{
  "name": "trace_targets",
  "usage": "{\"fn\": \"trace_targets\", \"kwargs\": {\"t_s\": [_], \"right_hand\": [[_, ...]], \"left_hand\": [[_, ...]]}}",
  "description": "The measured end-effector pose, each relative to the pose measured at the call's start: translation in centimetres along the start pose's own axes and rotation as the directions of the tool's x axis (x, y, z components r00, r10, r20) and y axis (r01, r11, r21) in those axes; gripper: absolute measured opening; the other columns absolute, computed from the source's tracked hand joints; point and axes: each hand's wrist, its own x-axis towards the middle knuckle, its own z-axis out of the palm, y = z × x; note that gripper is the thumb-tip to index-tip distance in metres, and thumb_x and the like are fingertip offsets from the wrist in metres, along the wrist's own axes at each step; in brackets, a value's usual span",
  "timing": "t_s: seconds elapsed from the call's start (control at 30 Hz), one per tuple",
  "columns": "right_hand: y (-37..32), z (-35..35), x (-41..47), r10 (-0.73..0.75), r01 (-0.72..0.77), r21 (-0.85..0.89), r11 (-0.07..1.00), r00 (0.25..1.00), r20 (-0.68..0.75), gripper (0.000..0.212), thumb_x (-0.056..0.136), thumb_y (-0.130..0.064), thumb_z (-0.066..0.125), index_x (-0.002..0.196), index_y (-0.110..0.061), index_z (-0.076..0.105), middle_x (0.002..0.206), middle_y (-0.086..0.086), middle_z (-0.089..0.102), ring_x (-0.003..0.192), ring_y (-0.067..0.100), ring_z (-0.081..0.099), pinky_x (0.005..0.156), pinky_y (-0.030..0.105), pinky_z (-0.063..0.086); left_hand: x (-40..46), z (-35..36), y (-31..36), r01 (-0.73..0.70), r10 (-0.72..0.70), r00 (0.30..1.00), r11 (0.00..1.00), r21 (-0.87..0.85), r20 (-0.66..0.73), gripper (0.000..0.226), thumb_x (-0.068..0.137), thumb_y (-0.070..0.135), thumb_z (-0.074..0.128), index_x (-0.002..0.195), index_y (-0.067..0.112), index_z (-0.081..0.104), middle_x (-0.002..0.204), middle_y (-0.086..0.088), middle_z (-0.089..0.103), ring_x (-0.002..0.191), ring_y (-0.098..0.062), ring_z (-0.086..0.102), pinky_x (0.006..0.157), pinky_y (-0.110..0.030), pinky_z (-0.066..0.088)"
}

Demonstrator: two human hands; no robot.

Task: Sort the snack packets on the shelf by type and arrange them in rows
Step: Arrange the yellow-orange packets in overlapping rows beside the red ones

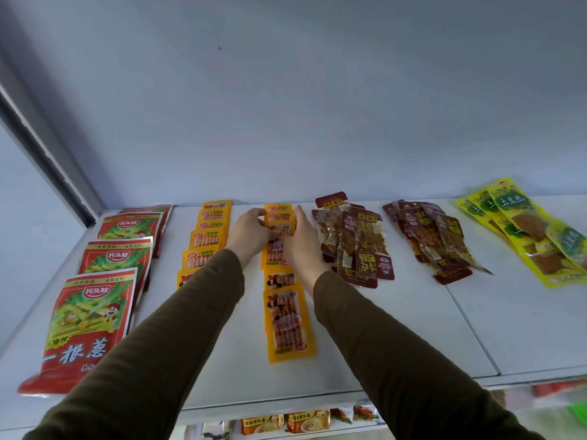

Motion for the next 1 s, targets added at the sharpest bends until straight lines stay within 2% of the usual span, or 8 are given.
{"fn": "trace_targets", "kwargs": {"t_s": [0.17,0.27,0.33,0.43,0.57,0.73,0.9,1.0], "right_hand": [[0.2,0.1,0.2,0.007,-0.007,-0.008,1.0,1.0,0.018,0.069,0.106,-0.014,0.049,0.164,-0.021,0.011,0.146,0.009,0.056,0.13,0.028,0.058,0.104,0.048,0.053],[0.1,-0.2,-0.1,0.0,-0.001,0.011,1.0,0.999,0.033,0.068,0.107,-0.013,0.047,0.164,-0.022,0.011,0.148,0.009,0.054,0.13,0.026,0.058,0.102,0.041,0.054],[0.0,-0.6,-0.5,-0.02,0.017,0.046,0.999,0.998,0.066,0.066,0.107,-0.009,0.043,0.164,-0.022,0.013,0.154,0.007,0.048,0.133,0.025,0.055,0.1,0.036,0.053],[0.1,-1.8,-1.8,-0.082,0.077,0.044,0.996,0.99,0.114,0.063,0.107,-0.009,0.042,0.163,-0.024,0.019,0.165,0.002,0.033,0.144,0.024,0.045,0.11,0.047,0.048],[0.3,-3.6,-4.3,-0.139,0.153,-0.062,0.986,0.974,0.18,0.062,0.106,-0.016,0.052,0.161,-0.025,0.027,0.165,-0.001,0.034,0.15,0.021,0.036,0.12,0.043,0.038],[0.6,-5.2,-7.7,-0.129,0.206,-0.235,0.95,0.943,0.305,0.073,0.098,-0.032,0.066,0.161,-0.025,0.028,0.16,-0.001,0.041,0.143,0.022,0.045,0.112,0.036,0.04],[1.5,-5.3,-9.8,-0.07,0.199,-0.366,0.909,0.939,0.337,0.095,0.089,-0.047,0.074,0.162,-0.025,0.018,0.154,0.003,0.044,0.143,0.027,0.037,0.115,0.045,0.034],[1.9,-4.9,-10.3,-0.082,0.212,-0.383,0.899,0.941,0.327,0.095,0.09,-0.048,0.071,0.163,-0.025,0.015,0.151,0.006,0.044,0.14,0.027,0.038,0.115,0.045,0.034]], "left_hand": [[0.4,0.1,-0.2,0.002,-0.002,1.0,0.999,0.047,-0.004,0.06,0.093,0.017,0.072,0.147,0.016,0.047,0.102,0.005,0.059,0.087,-0.015,0.063,0.066,-0.023,0.05],[0.1,-0.2,0.0,0.009,-0.009,1.0,0.999,0.04,-0.015,0.064,0.092,0.02,0.073,0.149,0.016,0.044,0.125,-0.004,0.061,0.106,-0.022,0.063,0.082,-0.031,0.053],[-0.4,-0.8,0.0,-0.017,0.019,0.999,0.998,0.063,-0.035,0.068,0.09,0.024,0.076,0.149,0.016,0.044,0.134,-0.006,0.058,0.113,-0.023,0.06,0.084,-0.031,0.049],[-1.9,-2.2,-0.1,-0.079,0.083,0.996,0.982,0.172,-0.012,0.064,0.087,0.029,0.079,0.142,0.018,0.049,0.124,-0.003,0.06,0.106,-0.02,0.059,0.082,-0.031,0.047],[-4.9,-3.4,-0.4,-0.107,0.078,0.991,0.947,0.303,0.108,0.053,0.083,0.034,0.082,0.125,0.022,0.052,0.111,0.001,0.061,0.097,-0.018,0.062,0.077,-0.031,0.051],[-8.8,-3.6,-0.9,-0.119,0.02,0.975,0.886,0.448,0.22,0.046,0.083,0.043,0.079,0.117,0.025,0.053,0.107,0.006,0.058,0.088,-0.009,0.056,0.066,-0.025,0.043],[-11.8,-2.7,-1.7,-0.137,0.035,0.982,0.814,0.564,0.188,0.058,0.085,0.051,0.074,0.127,0.019,0.052,0.12,0.001,0.051,0.099,-0.016,0.054,0.077,-0.028,0.042],[-12.6,-2.1,-1.9,-0.159,0.054,0.979,0.807,0.569,0.197,0.063,0.087,0.05,0.073,0.134,0.015,0.05,0.123,-0.002,0.049,0.109,-0.02,0.05,0.087,-0.031,0.044]]}}
